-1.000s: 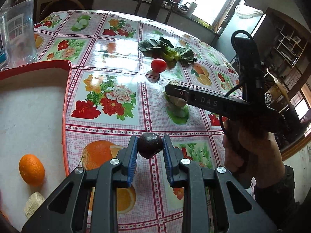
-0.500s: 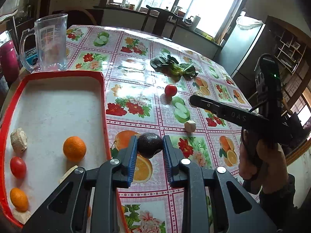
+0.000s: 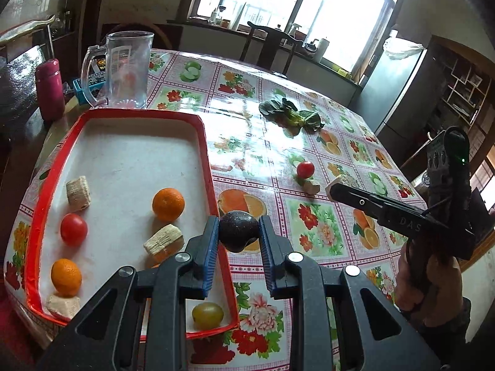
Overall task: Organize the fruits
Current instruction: 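Carry the plum and round beige block into the tray and open both tools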
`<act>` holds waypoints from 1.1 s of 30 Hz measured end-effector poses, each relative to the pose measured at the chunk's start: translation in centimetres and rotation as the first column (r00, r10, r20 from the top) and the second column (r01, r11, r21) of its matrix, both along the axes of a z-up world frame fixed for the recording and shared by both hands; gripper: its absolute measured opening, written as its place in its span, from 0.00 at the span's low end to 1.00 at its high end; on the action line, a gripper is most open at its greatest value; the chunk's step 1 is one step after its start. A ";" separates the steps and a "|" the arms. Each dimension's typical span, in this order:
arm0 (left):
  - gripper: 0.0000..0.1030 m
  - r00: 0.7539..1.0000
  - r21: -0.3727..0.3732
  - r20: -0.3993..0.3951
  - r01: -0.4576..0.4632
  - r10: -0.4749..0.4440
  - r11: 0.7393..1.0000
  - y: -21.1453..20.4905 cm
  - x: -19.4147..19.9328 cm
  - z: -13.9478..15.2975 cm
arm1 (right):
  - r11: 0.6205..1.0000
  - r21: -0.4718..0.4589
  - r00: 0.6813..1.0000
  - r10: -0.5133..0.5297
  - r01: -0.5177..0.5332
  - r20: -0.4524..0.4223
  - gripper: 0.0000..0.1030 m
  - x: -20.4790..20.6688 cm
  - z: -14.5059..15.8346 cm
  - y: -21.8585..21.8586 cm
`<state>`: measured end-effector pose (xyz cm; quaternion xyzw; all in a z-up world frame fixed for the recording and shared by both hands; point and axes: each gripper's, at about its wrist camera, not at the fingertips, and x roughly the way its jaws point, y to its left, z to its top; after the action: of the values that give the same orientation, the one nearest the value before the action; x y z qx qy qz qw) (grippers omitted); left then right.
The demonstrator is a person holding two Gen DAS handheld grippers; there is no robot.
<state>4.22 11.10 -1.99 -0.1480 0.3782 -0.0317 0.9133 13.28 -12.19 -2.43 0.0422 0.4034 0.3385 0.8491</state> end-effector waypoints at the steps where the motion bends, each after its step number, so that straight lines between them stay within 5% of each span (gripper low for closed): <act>1: 0.22 1.000 -0.001 0.003 -0.004 0.004 1.000 0.1 -0.4 0.0 | 1.000 0.004 1.000 0.004 -0.004 -0.001 0.25 -0.4 0.0 0.0; 33: 0.22 0.992 0.015 -0.002 -0.124 0.125 0.992 5.8 -5.5 -1.0 | 0.988 0.012 0.988 0.153 -0.152 -0.004 0.25 -6.3 -0.1 6.6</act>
<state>-1.25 16.87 -2.95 -0.1647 0.3698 0.0283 0.9140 6.98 -5.61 -2.55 0.0171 0.4055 0.4047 0.8194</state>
